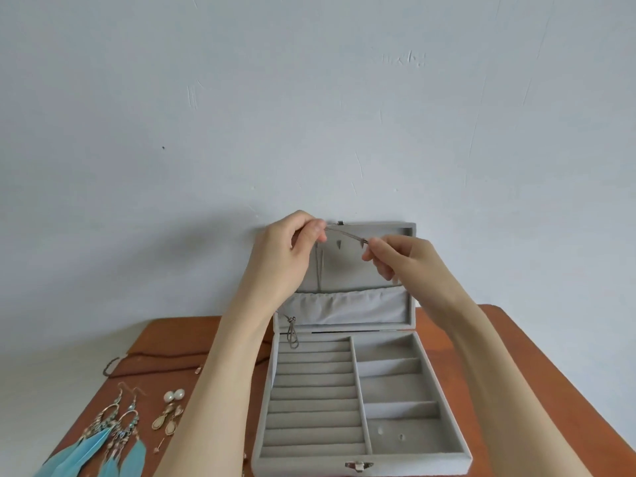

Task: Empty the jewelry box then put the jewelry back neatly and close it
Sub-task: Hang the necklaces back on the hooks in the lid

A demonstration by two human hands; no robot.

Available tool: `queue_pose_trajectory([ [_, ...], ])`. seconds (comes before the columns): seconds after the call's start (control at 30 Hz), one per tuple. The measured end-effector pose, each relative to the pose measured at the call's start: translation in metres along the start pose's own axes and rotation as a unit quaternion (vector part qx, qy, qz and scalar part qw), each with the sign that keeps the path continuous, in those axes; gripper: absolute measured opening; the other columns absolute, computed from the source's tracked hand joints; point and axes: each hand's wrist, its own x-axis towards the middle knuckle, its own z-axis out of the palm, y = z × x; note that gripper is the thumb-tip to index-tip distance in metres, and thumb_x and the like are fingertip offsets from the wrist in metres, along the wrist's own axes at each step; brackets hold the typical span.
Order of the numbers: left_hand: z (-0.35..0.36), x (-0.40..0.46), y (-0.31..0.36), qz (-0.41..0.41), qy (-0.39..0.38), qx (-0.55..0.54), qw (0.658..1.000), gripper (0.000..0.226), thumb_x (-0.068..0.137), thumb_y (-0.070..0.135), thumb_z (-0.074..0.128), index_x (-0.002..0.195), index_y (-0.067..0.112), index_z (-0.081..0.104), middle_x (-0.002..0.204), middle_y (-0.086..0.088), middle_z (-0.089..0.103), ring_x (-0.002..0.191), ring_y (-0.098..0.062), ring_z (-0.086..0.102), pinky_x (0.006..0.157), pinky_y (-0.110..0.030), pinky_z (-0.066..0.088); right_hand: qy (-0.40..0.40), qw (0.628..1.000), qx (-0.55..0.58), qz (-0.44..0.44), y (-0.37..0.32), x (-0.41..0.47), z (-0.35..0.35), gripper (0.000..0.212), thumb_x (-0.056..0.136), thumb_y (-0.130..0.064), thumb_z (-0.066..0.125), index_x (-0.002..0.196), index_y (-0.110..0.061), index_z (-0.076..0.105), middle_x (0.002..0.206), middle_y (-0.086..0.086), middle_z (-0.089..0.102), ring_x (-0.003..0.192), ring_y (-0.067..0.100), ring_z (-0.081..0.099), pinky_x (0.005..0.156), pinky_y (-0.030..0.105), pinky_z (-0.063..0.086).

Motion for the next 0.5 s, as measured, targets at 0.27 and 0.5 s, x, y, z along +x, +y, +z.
queue_pose_trajectory([
  [0.27,0.032,0.017,-0.028,-0.035,0.053,0.127,0.990,0.029,0.089,0.039,0.054,0.074,0.015,0.058,0.052,0.006,0.047,0.057,-0.015,0.047,0.052,-0.028,0.034,0.071,0.996,-0.057,-0.003,0.021,0.030,0.011,0.029,0.086,-0.031,0.062,0.066,-0.011,0.065,0.044,-0.013,0.042,0.044,0.003,0.036,0.045,0.011,0.027],
  [0.5,0.050,0.021,-0.019,-0.078,0.064,0.313,0.944,0.035,0.091,0.044,0.050,0.070,0.016,0.053,0.067,-0.004,0.054,0.067,-0.028,0.041,0.059,-0.030,0.030,0.201,0.969,-0.126,0.072,0.034,0.047,0.029,0.039,0.085,-0.031,0.057,0.070,0.003,0.067,0.053,0.007,0.050,0.054,0.018,0.041,0.049,0.026,0.031],
])
